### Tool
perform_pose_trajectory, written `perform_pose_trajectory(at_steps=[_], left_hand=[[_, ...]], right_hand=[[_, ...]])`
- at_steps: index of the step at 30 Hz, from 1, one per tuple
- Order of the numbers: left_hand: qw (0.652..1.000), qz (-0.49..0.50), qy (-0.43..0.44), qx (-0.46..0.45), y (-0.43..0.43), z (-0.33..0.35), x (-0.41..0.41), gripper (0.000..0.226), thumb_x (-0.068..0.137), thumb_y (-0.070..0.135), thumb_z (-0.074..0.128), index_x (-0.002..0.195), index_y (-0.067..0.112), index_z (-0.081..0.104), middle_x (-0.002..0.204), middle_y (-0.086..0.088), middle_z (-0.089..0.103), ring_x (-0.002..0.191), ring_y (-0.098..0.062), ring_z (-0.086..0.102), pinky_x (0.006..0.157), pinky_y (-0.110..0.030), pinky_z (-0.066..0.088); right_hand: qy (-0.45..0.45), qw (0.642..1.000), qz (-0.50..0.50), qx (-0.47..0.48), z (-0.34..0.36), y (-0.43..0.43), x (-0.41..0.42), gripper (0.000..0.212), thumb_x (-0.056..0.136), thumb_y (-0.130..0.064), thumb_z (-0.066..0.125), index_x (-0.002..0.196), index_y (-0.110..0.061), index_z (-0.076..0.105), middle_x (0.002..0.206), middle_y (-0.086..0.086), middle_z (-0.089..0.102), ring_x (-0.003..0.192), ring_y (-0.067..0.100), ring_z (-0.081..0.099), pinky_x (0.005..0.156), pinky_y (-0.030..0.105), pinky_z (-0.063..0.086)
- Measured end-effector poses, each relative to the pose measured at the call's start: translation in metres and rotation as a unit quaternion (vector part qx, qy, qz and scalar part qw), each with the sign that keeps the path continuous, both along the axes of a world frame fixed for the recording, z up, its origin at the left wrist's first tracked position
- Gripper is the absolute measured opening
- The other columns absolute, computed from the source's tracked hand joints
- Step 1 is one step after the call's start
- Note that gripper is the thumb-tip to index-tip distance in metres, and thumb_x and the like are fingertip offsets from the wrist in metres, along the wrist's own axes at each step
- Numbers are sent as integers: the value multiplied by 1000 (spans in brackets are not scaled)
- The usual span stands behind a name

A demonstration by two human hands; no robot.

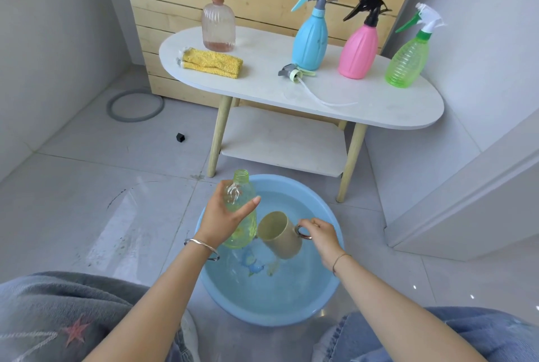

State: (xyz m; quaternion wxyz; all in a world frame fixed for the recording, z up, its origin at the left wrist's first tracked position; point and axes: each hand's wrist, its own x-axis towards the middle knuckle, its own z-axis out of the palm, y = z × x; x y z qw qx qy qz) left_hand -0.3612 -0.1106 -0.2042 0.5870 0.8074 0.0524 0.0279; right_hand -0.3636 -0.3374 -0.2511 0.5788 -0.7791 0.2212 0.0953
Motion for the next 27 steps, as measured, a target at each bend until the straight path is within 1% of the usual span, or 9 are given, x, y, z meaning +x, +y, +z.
perform_pose_trajectory(at_steps=[3,8,11,14,16,19,22,25,27], left_hand=[[1000,6,-23,-3,-1,7,0,41,75,31,81,105,17,55,96,12,62,86,12,57,73,0,39],[999,-1,-45,-24,-9,14,-3,48,73,32,82,111,21,55,102,9,63,97,2,59,77,-2,40],[999,-11,-42,-32,-13,16,-3,57,67,49,83,110,23,58,102,8,66,98,-3,61,81,-10,43],[998,-34,-40,-27,-19,19,-5,48,70,43,83,105,23,58,100,12,66,96,0,61,82,-15,43],[998,-49,-42,-24,-23,20,-7,43,71,40,83,102,24,58,99,13,66,94,1,61,82,-15,44],[996,-68,-40,-35,-29,23,-10,45,70,44,83,101,25,57,100,12,66,95,2,61,83,-14,45],[995,-85,-50,-25,-34,25,-16,44,69,45,82,100,27,57,97,13,66,93,1,61,81,-11,43],[993,-104,-60,-19,-36,26,-20,45,68,45,80,102,27,57,98,15,66,94,5,60,81,-6,41],[992,-112,-63,-8,-37,26,-22,51,66,51,79,105,24,57,100,15,65,95,5,59,82,-6,41]], right_hand=[[-34,998,-34,41,26,-8,5,16,83,-20,67,78,-11,55,76,7,38,69,17,34,57,19,31],[-80,991,-71,77,72,-24,11,42,53,-46,72,79,-16,60,79,4,45,79,16,40,75,30,30],[-113,987,-68,87,105,-30,13,41,53,-42,73,75,-12,58,79,7,46,78,18,39,72,28,29],[-145,982,-65,102,135,-37,13,25,65,-31,76,68,-12,59,61,-2,53,70,15,45,76,29,29],[-159,980,-61,104,151,-42,12,20,79,-17,70,65,-13,57,47,-11,45,54,7,40,71,26,28],[-182,975,-50,116,168,-46,8,19,78,-16,71,71,-11,55,49,-9,34,52,7,32,66,26,26],[-186,973,-35,133,178,-43,2,23,70,-23,73,72,-12,54,49,-9,30,54,9,31,68,26,26],[-198,968,-26,150,183,-35,-4,25,80,-12,69,61,-14,53,45,-12,35,56,10,34,71,27,28],[-203,969,-19,141,185,-31,-6,40,83,-9,66,48,-22,52,45,-13,37,61,13,35,75,31,28]])
